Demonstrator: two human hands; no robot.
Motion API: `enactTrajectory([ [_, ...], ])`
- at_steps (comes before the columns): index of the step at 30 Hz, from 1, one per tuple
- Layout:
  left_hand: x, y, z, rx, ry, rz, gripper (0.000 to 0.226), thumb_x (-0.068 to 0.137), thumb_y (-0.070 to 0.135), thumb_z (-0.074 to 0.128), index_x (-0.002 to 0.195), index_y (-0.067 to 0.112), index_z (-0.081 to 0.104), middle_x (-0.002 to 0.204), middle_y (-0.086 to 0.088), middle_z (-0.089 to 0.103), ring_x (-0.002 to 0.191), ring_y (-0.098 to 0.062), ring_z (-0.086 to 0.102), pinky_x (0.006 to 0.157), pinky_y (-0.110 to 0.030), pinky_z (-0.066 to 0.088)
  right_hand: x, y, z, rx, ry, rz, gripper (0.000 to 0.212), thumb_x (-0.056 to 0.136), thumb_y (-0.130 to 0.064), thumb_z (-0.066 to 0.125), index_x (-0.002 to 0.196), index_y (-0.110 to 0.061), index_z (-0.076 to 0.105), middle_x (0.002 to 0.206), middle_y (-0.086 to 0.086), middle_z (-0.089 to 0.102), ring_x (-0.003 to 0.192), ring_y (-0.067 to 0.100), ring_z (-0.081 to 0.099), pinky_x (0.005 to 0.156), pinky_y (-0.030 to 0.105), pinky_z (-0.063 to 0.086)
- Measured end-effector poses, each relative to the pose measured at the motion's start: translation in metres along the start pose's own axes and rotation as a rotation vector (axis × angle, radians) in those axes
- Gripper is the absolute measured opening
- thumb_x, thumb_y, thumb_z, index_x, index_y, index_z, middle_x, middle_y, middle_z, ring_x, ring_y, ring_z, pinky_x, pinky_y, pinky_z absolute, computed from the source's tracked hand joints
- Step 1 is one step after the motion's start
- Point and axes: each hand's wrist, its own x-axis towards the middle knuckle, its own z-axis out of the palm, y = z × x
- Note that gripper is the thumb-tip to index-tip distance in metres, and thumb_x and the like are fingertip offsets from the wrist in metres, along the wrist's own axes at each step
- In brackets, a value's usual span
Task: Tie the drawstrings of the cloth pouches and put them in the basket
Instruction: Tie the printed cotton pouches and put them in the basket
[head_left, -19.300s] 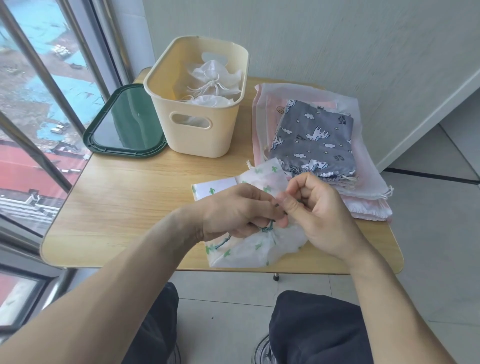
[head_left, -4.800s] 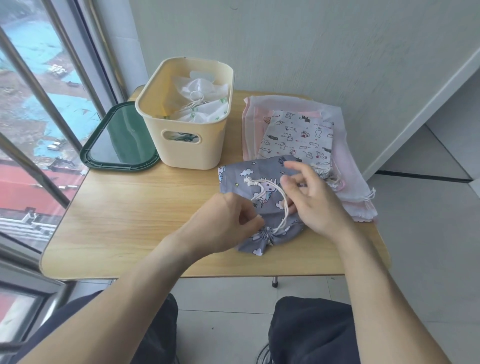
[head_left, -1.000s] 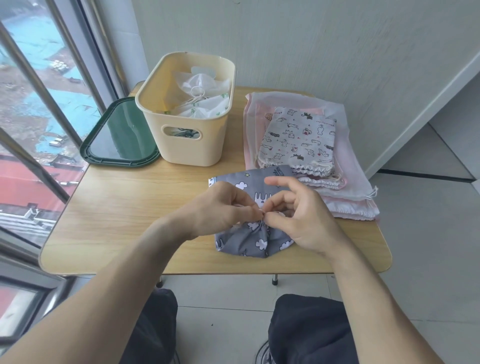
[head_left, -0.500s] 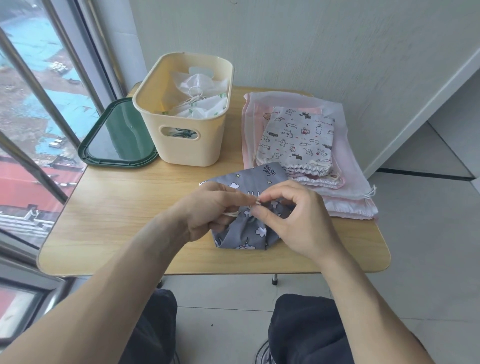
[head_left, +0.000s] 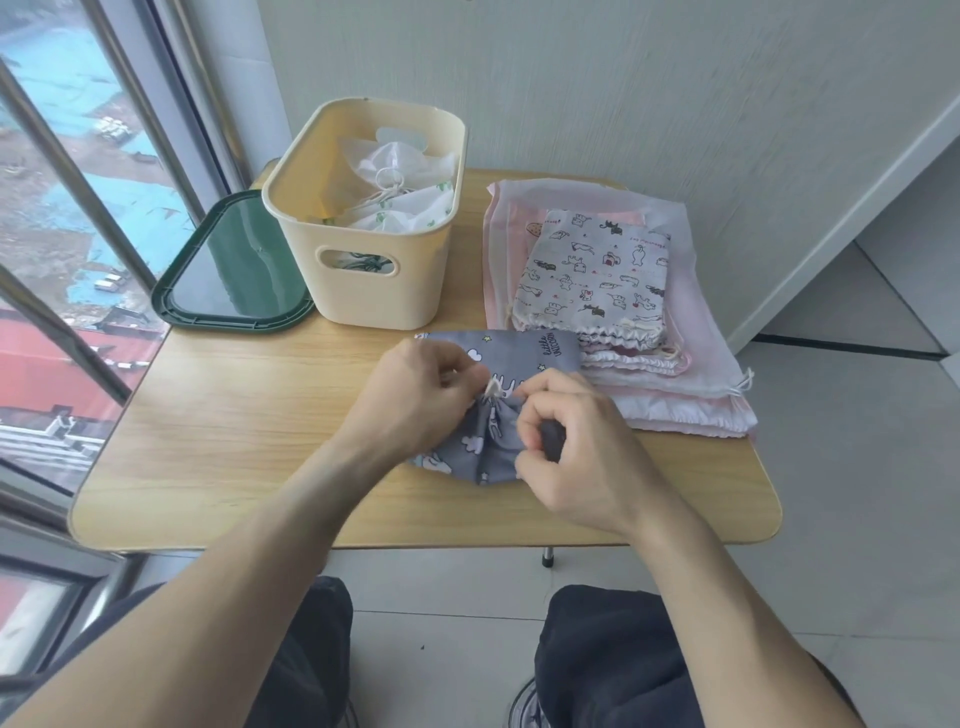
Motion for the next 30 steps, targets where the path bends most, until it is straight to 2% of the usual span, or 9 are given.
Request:
enactTrajectory([
  [3, 0.002, -0.002, -0.012, -0.153, -0.082, -0.018, 0.033, 0.092, 0.037, 0.064, 0.072, 0.011, 0.07, 0.06, 0.002, 0.06, 0.058, -0.011, 0.048, 0.061, -0.029, 0.04, 0.0, 0.0, -0.001, 0.073, 0.123, -0.038, 0.016, 0.077, -0.013, 0.073, 0.075, -0.019, 0.058, 0.09, -0.006, 0.06, 0.091, 0.012, 0.059, 0.077, 0.014, 0.04],
  [6, -0.002, 0.0, -0.01, -0.125, -0.1, -0.013, 0.036, 0.095, 0.034, 0.062, 0.072, 0.008, 0.069, 0.055, 0.006, 0.053, 0.054, -0.01, 0.043, 0.055, -0.026, 0.036, 0.002, 0.0, -0.002, 0.069, 0.224, -0.015, 0.02, 0.079, -0.031, 0.077, 0.089, -0.02, 0.064, 0.096, -0.006, 0.061, 0.095, 0.012, 0.06, 0.08, 0.017, 0.043],
  [9, -0.006, 0.006, -0.005, -0.142, -0.142, 0.004, 0.034, 0.096, 0.032, 0.063, 0.069, 0.012, 0.07, 0.045, 0.013, 0.046, 0.045, -0.004, 0.037, 0.046, -0.016, 0.03, 0.001, -0.001, -0.002, 0.087, 0.25, -0.009, 0.025, 0.077, -0.038, 0.083, 0.092, -0.021, 0.072, 0.102, -0.008, 0.063, 0.103, 0.01, 0.062, 0.082, 0.014, 0.042],
  [12, -0.006, 0.007, -0.002, -0.159, -0.142, 0.022, 0.031, 0.095, 0.032, 0.064, 0.069, 0.016, 0.072, 0.043, 0.013, 0.042, 0.043, -0.004, 0.035, 0.044, -0.015, 0.027, 0.001, -0.002, 0.001, 0.086, 0.274, 0.031, 0.021, 0.075, -0.03, 0.089, 0.088, -0.019, 0.077, 0.098, -0.008, 0.066, 0.098, 0.006, 0.063, 0.079, 0.009, 0.041],
  [16, -0.006, 0.004, 0.0, -0.146, -0.094, 0.082, 0.026, 0.093, 0.033, 0.067, 0.073, 0.016, 0.074, 0.055, 0.009, 0.061, 0.053, 0.0, 0.047, 0.051, -0.014, 0.036, 0.002, 0.001, 0.001, 0.125, 0.323, 0.052, 0.003, 0.085, -0.017, 0.081, 0.082, -0.018, 0.079, 0.092, -0.011, 0.068, 0.085, 0.004, 0.065, 0.072, 0.011, 0.044],
  [22, -0.004, -0.001, 0.004, 0.037, -0.005, 0.176, 0.022, 0.092, 0.031, 0.068, 0.079, 0.015, 0.075, 0.062, 0.011, 0.064, 0.061, -0.001, 0.056, 0.055, -0.012, 0.039, 0.004, 0.004, -0.007, 0.249, 0.186, 0.175, 0.013, 0.086, -0.018, 0.078, 0.074, -0.014, 0.076, 0.098, -0.009, 0.071, 0.086, 0.003, 0.066, 0.073, 0.018, 0.048],
  [24, -0.002, -0.003, 0.004, 0.054, 0.035, 0.181, 0.02, 0.091, 0.031, 0.07, 0.079, 0.016, 0.076, 0.063, 0.006, 0.066, 0.066, -0.008, 0.057, 0.055, -0.013, 0.039, 0.005, 0.002, -0.011, 0.337, 0.091, 0.22, 0.026, 0.083, -0.022, 0.067, 0.063, -0.007, 0.069, 0.096, -0.008, 0.07, 0.086, 0.005, 0.065, 0.074, 0.015, 0.044],
  [26, -0.001, -0.003, 0.004, 0.058, 0.067, 0.185, 0.017, 0.089, 0.031, 0.071, 0.078, 0.019, 0.077, 0.06, 0.005, 0.064, 0.062, -0.007, 0.055, 0.054, -0.012, 0.037, 0.007, 0.001, -0.014, 0.456, 0.023, 0.251, 0.028, 0.078, -0.022, 0.051, 0.052, -0.015, 0.061, 0.093, -0.004, 0.069, 0.092, 0.009, 0.062, 0.076, 0.016, 0.041],
  [30, 0.0, -0.005, 0.005, 0.084, 0.103, 0.188, 0.016, 0.088, 0.031, 0.073, 0.079, 0.019, 0.078, 0.06, 0.003, 0.067, 0.063, -0.01, 0.059, 0.058, -0.02, 0.044, 0.008, 0.001, -0.012, 0.706, 0.14, 0.322, 0.027, 0.083, -0.025, 0.052, 0.063, -0.019, 0.07, 0.077, 0.0, 0.064, 0.085, 0.019, 0.058, 0.085, 0.031, 0.042],
])
